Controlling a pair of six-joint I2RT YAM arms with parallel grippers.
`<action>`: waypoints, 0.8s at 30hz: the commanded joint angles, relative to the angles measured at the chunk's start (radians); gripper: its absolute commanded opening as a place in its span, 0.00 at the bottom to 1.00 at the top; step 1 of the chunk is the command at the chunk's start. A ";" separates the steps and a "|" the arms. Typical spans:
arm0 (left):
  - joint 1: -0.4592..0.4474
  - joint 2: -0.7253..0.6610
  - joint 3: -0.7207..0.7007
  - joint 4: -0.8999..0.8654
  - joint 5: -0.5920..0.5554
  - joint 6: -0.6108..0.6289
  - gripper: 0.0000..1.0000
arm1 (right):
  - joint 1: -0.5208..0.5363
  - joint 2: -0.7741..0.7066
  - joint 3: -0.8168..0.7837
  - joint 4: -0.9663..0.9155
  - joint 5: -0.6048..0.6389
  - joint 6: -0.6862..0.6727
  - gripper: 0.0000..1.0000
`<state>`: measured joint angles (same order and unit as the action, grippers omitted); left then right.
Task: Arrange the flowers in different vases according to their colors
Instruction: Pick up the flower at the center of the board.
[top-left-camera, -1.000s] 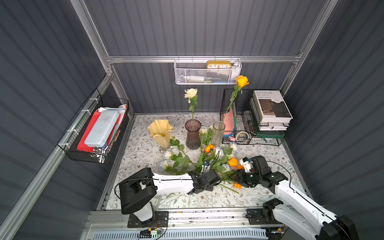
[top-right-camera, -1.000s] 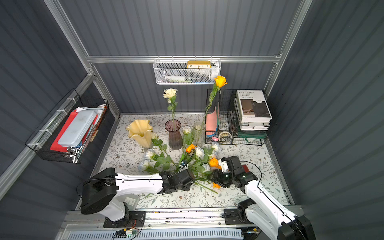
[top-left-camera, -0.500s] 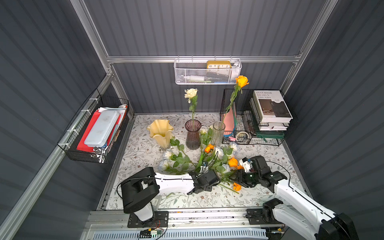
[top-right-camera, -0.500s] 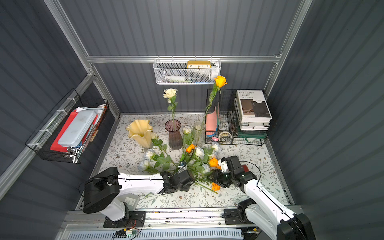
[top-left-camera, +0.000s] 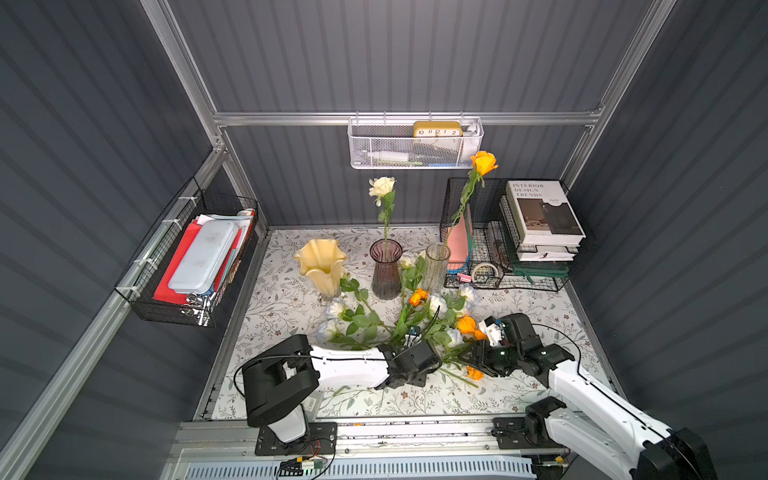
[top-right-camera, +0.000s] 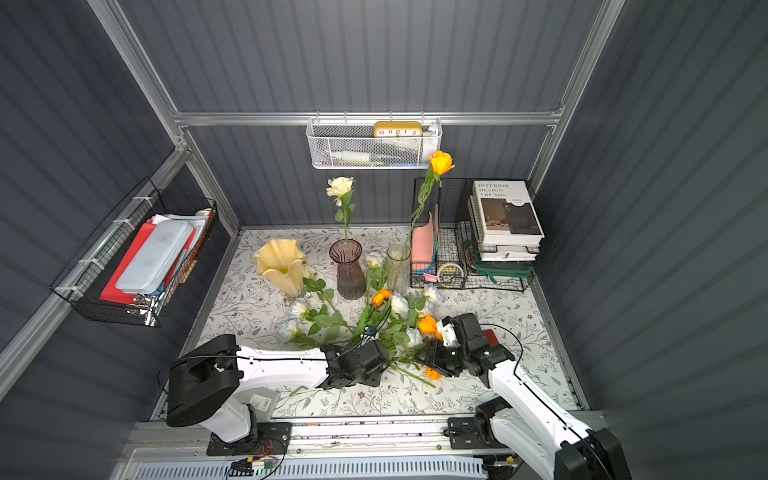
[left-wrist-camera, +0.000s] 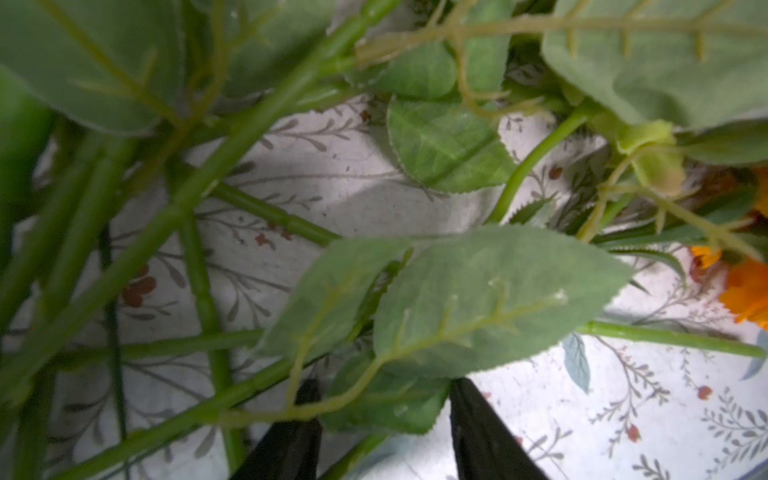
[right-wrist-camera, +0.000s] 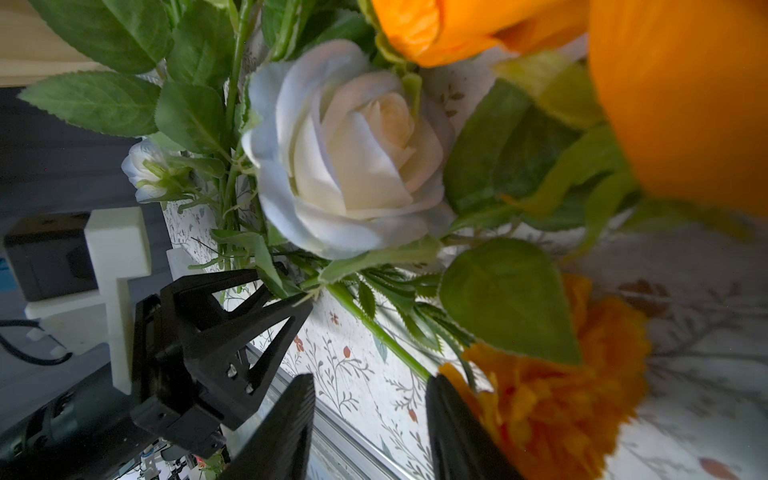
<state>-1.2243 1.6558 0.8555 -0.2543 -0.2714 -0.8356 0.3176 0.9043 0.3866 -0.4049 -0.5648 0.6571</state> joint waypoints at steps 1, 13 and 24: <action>-0.011 0.035 0.001 0.006 0.046 0.020 0.45 | -0.005 -0.012 -0.015 0.001 -0.005 0.005 0.48; -0.015 0.098 0.104 0.019 0.011 0.097 0.24 | -0.005 -0.111 0.017 -0.104 0.042 0.024 0.48; -0.015 0.131 0.226 -0.016 -0.117 0.217 0.13 | -0.005 -0.253 0.057 -0.210 0.127 0.067 0.48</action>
<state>-1.2396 1.7927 1.0435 -0.2512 -0.3176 -0.6785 0.3176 0.6708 0.4110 -0.5568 -0.4759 0.7101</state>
